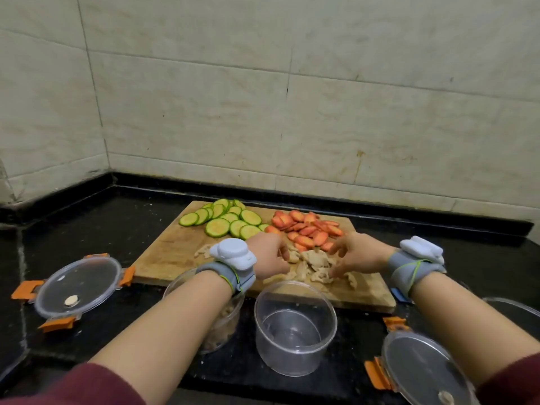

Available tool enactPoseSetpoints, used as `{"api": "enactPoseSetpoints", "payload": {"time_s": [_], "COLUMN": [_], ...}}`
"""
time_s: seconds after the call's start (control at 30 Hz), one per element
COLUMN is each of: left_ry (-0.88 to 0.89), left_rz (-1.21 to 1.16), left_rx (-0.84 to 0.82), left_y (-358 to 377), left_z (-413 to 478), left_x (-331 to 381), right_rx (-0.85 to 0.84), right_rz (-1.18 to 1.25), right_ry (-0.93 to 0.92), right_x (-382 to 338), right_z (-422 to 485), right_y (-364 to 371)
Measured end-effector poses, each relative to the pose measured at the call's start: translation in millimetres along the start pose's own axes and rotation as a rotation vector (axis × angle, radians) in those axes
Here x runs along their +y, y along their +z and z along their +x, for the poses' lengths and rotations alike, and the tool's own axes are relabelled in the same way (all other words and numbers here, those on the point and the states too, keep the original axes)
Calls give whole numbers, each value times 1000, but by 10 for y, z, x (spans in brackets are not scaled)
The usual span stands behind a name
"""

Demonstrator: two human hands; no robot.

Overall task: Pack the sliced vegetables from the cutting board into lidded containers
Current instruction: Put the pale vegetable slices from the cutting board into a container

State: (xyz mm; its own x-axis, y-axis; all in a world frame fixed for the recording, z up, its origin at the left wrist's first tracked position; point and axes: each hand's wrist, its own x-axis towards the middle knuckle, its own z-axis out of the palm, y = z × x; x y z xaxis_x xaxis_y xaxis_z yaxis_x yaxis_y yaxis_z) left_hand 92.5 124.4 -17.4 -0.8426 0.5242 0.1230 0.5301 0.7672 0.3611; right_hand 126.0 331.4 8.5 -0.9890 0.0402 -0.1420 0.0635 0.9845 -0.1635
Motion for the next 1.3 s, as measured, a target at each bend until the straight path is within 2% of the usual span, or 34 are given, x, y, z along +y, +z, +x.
{"api": "enactPoseSetpoints", "payload": {"time_s": [0.1,0.23,0.37,0.47,0.63,0.73,0.83,0.97,1.3], "left_ry": [-18,-92,-120,-101,-107,-128,-165,-172,-138], "left_rz": [39,216,220,284,297,316,235,284,189], "left_rx": [-41,-89,-136,-173,-197,-210,-187,-219,-136], "left_y": [107,253,346,387,387,418,421,404,383], "left_z": [158,355,512,572,635,651,655,650,547], "left_x": [81,100,124,161,303,327,311,336,318], "right_rx": [-91,-168,-126,-141,-149,-139,-131,-96,8], "right_rz": [-4,42,175,364,524,563,574,593,642], "right_ry": [77,151,183,195,226,218,204,199,121], "right_x": [35,23,72,105,91,102,125,146,141], "right_z": [40,80,217,309,328,328,326,333,238], "right_y": [69,150,259,289,299,316,341,388,373]}}
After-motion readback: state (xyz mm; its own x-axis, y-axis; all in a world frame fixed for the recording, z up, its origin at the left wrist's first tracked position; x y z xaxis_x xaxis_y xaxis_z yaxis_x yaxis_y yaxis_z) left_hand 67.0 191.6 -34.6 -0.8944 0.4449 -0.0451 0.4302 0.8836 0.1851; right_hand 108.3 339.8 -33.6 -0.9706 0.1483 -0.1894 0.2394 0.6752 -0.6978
